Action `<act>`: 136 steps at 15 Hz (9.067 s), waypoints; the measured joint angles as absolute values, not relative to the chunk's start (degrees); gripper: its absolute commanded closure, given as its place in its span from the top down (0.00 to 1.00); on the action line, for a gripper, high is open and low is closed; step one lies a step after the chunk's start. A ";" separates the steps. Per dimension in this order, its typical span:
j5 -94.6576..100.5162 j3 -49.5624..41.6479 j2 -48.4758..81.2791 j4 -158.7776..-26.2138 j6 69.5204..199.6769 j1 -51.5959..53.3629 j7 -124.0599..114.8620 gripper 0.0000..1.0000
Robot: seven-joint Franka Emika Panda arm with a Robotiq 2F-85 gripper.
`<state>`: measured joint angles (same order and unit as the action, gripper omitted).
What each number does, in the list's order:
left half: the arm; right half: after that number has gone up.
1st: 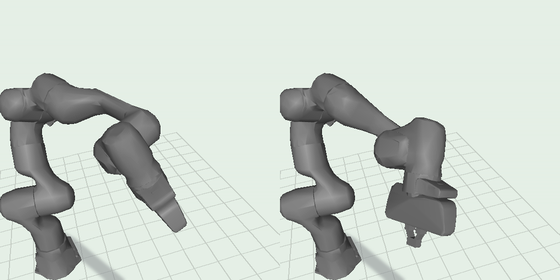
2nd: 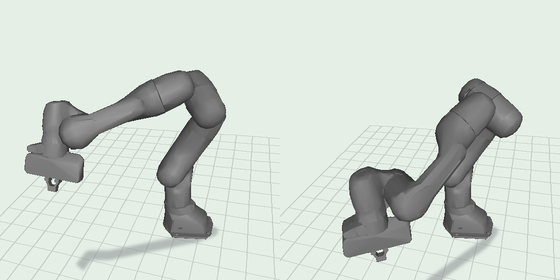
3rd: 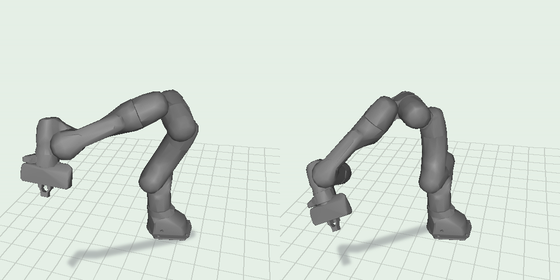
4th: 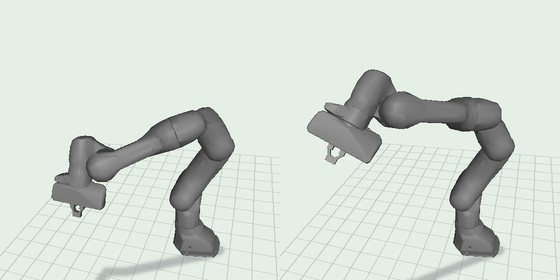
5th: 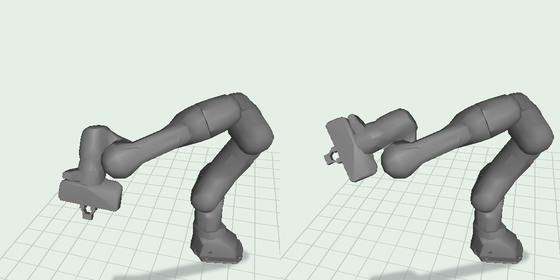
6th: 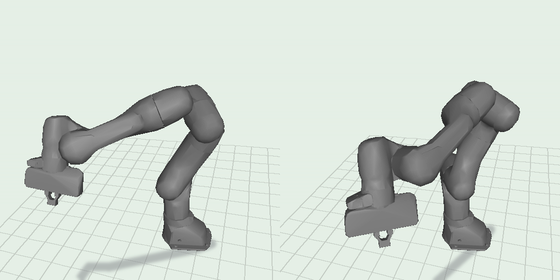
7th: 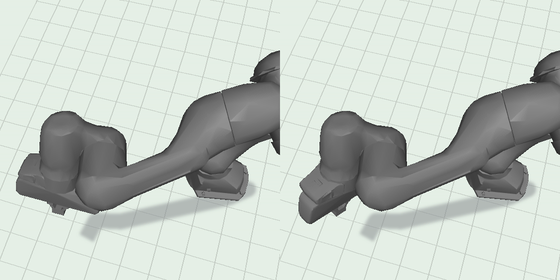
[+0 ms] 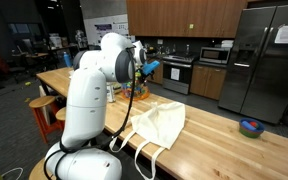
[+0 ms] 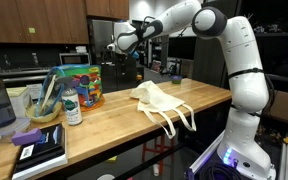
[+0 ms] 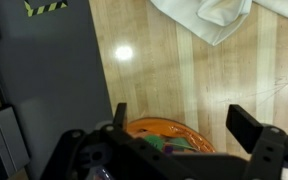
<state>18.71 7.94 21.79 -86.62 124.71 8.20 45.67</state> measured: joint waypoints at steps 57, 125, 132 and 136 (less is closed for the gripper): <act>31.27 7.71 18.54 -99.80 121.00 9.60 41.16 0.83; 27.96 0.98 -6.14 -118.93 130.10 1.61 35.57 0.01; 27.53 2.32 -3.27 -118.97 133.34 3.23 35.95 0.01; 22.95 4.16 4.36 -108.07 132.91 4.72 41.03 0.01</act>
